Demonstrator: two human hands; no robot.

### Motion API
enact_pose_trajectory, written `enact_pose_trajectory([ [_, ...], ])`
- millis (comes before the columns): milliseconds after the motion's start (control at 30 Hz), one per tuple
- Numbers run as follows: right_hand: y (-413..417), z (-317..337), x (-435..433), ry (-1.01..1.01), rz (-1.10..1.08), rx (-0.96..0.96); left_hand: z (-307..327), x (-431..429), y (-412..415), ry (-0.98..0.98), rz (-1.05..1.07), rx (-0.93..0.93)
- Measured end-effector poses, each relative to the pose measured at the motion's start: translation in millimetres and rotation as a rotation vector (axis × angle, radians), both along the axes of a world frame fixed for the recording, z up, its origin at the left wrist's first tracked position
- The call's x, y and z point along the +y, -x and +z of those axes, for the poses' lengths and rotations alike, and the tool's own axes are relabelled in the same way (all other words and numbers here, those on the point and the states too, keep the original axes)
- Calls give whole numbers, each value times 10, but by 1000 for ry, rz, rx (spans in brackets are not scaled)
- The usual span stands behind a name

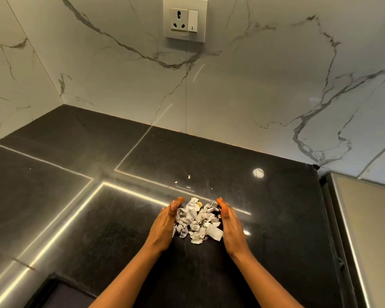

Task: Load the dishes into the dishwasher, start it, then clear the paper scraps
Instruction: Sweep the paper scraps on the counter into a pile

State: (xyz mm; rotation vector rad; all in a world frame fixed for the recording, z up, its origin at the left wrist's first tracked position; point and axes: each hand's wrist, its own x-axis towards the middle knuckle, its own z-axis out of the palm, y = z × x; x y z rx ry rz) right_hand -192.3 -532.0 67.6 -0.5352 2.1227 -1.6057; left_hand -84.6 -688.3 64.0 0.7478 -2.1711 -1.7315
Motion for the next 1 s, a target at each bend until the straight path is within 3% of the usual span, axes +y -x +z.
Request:
enact_pose_trajectory([
  [133, -156, 13, -252, 30, -162, -16, 12, 125, 107, -142, 222, 31],
  [333, -203, -35, -604, 150, -166, -144, 125, 317, 356, -304, 364, 124],
  [667, -325, -12, -678, 467, -275, -476, 149, 489, 391, -790, 445, 417],
  [1000, -287, 176, -708, 738, -439, -735, 172, 500, 424, -985, 617, 564],
])
